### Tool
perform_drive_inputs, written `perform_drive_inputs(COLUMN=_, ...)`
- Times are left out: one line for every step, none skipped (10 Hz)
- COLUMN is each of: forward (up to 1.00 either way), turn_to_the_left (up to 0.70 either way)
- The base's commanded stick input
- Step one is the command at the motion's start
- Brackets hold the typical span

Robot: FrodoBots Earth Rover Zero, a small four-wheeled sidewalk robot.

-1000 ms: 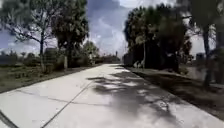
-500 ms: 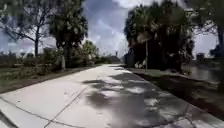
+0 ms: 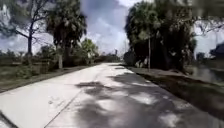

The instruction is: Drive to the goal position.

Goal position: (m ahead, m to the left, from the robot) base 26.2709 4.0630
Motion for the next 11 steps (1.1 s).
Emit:
perform_drive_inputs(forward=0.85, turn_to_the_left=-0.10)
perform_drive_inputs(forward=0.85, turn_to_the_left=0.00)
perform_drive_inputs(forward=0.85, turn_to_the_left=0.00)
perform_drive_inputs(forward=0.85, turn_to_the_left=0.00)
perform_drive_inputs(forward=0.85, turn_to_the_left=0.00)
perform_drive_inputs(forward=0.85, turn_to_the_left=0.00)
perform_drive_inputs(forward=0.85, turn_to_the_left=0.00)
perform_drive_inputs(forward=0.85, turn_to_the_left=0.00)
perform_drive_inputs(forward=0.85, turn_to_the_left=0.00)
perform_drive_inputs(forward=0.85, turn_to_the_left=0.00)
perform_drive_inputs(forward=0.85, turn_to_the_left=0.00)
